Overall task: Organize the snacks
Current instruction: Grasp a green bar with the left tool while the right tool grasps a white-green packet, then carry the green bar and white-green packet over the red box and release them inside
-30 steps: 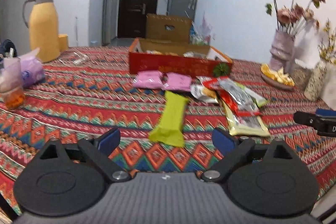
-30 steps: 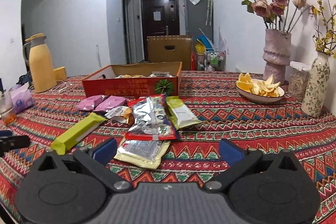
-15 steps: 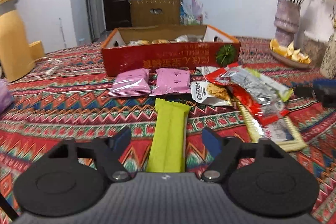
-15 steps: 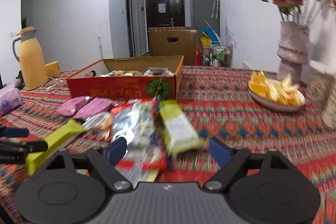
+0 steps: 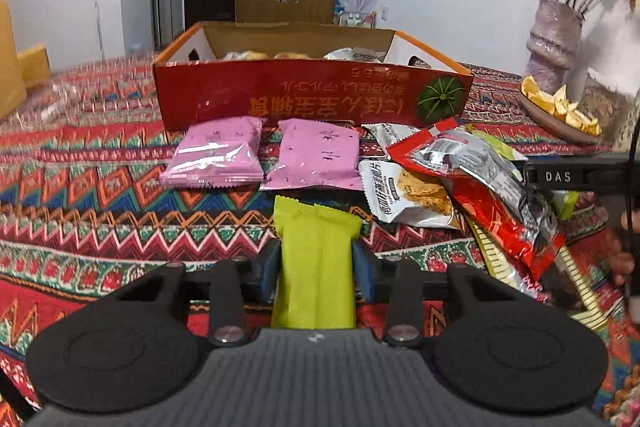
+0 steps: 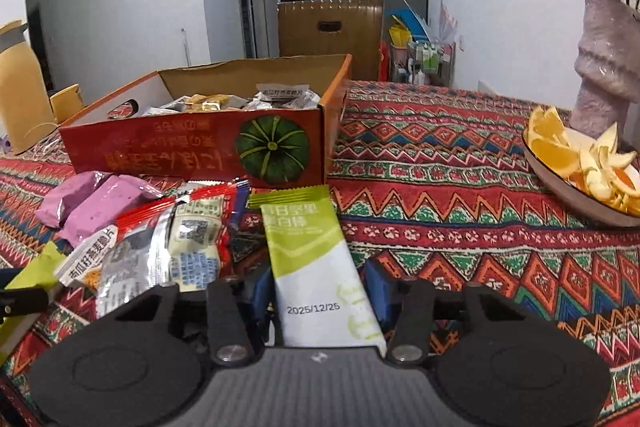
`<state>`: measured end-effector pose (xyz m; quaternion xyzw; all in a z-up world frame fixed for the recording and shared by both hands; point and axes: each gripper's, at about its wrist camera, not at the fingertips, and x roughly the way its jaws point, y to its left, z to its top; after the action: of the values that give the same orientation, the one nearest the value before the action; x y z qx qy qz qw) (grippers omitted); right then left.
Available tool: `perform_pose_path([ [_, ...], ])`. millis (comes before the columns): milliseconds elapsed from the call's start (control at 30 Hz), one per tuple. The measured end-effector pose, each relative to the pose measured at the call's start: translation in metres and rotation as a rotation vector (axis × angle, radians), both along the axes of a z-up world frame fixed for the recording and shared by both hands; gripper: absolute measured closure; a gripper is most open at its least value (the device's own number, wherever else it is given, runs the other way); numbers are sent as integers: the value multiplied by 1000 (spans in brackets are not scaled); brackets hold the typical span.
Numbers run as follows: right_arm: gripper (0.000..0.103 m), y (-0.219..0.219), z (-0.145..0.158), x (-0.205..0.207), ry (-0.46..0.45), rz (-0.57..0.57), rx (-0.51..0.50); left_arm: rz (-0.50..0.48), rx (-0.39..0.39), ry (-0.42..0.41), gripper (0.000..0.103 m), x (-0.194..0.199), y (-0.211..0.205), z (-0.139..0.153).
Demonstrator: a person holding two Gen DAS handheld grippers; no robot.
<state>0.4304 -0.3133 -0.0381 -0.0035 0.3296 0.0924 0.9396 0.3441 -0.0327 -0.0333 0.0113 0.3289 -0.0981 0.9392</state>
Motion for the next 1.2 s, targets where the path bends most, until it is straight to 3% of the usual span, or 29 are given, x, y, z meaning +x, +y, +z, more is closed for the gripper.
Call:
perform_pose_path([
  [100,64,1,0,0,-8,18,-1,-15,2,1,65,1,-1,0],
  [267,66,-8,3,-8,-20,-46,8,2,-71,47,66,0,13,11],
  [433,66,-21,16,-40,-84,-139,-26,36,-109,-7,67,-34,30,38],
  [567,66,-28,30,-80,-117,-177,15,72,-115,-38,67,-69,41,50],
  [867,66,-5,52,-168,-137,-107,27,85,-136,-123,68,-132,53,69],
  [1200,66,17,70,-217,-184,-43,30,89,-158,-219,68,-177,59,93],
])
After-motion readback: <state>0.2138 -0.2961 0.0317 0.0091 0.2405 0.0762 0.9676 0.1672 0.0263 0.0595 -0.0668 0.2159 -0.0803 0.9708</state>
